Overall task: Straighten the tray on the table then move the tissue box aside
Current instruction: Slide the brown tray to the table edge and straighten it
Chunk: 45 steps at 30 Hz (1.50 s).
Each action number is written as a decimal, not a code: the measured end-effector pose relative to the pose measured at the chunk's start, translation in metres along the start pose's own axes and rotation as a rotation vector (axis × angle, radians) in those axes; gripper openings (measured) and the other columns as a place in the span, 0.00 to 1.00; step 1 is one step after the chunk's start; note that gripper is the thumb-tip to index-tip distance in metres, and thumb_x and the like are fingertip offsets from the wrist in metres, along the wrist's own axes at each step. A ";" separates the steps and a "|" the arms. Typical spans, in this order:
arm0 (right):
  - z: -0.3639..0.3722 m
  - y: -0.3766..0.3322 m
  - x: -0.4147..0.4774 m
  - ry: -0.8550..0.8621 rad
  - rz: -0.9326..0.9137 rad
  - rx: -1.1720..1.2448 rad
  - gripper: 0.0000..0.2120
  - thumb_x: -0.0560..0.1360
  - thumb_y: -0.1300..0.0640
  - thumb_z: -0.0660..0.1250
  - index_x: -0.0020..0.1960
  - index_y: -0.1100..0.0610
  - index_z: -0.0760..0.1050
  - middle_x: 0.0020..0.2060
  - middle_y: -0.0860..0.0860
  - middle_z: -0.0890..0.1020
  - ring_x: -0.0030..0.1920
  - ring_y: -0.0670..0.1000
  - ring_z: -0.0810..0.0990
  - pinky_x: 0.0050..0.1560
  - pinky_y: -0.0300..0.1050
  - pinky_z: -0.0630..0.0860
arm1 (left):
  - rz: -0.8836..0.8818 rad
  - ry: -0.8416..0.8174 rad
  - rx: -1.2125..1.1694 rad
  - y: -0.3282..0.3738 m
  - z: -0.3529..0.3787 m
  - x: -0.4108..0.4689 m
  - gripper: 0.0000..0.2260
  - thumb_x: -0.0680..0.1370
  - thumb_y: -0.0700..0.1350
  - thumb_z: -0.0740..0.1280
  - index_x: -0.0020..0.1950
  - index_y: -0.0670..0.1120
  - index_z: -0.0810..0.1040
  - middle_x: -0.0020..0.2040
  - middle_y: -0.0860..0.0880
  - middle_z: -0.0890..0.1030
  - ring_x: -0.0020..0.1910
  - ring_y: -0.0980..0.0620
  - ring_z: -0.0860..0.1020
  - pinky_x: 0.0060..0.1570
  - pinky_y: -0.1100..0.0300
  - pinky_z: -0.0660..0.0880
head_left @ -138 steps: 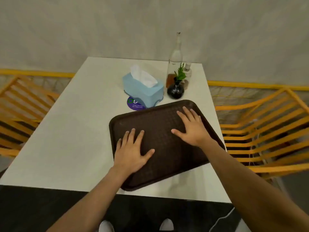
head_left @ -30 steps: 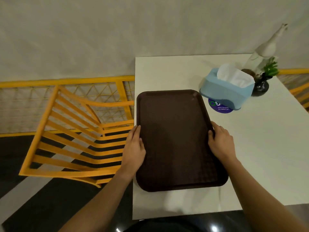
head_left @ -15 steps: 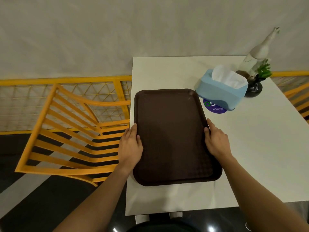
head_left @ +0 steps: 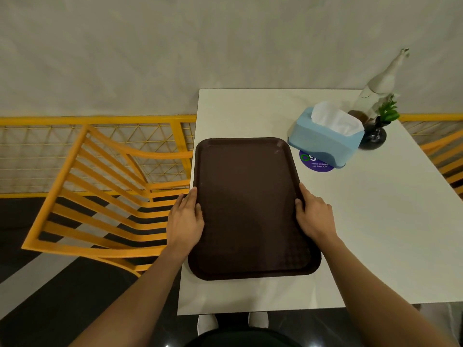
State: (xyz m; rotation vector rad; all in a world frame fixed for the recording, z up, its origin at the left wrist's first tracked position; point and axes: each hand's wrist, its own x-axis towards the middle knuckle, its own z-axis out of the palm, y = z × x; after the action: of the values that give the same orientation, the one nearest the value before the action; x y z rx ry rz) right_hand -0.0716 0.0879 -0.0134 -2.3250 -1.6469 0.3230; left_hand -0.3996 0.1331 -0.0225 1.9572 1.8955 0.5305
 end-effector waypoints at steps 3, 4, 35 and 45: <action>0.000 0.001 0.002 -0.017 0.001 -0.023 0.25 0.85 0.50 0.54 0.81 0.52 0.58 0.60 0.56 0.83 0.55 0.60 0.81 0.61 0.61 0.75 | 0.017 -0.007 0.006 0.000 -0.001 0.003 0.23 0.85 0.47 0.58 0.81 0.47 0.63 0.74 0.44 0.73 0.78 0.43 0.64 0.73 0.44 0.67; -0.001 0.001 0.004 -0.028 0.004 -0.031 0.25 0.85 0.50 0.53 0.81 0.52 0.58 0.61 0.56 0.82 0.55 0.60 0.81 0.62 0.62 0.75 | 0.019 -0.009 0.011 0.000 -0.001 0.004 0.23 0.85 0.47 0.58 0.81 0.47 0.63 0.74 0.44 0.73 0.78 0.43 0.64 0.73 0.44 0.67; -0.002 0.002 0.006 -0.056 0.006 -0.191 0.26 0.85 0.44 0.49 0.82 0.49 0.54 0.61 0.53 0.82 0.59 0.58 0.79 0.65 0.61 0.71 | 0.023 -0.028 0.004 0.001 -0.003 0.007 0.24 0.85 0.47 0.58 0.81 0.46 0.62 0.75 0.44 0.72 0.77 0.42 0.65 0.71 0.42 0.70; 0.001 0.000 0.005 -0.028 0.026 -0.172 0.27 0.85 0.44 0.49 0.82 0.49 0.54 0.61 0.54 0.81 0.59 0.58 0.79 0.65 0.61 0.70 | 0.036 -0.018 -0.062 -0.001 -0.003 0.010 0.24 0.83 0.46 0.61 0.80 0.46 0.64 0.72 0.44 0.74 0.73 0.43 0.70 0.69 0.44 0.72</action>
State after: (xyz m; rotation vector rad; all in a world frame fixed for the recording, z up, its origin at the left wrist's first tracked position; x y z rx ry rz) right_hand -0.0707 0.0923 -0.0145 -2.4778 -1.7214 0.2287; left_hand -0.4013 0.1431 -0.0203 1.9529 1.8143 0.5734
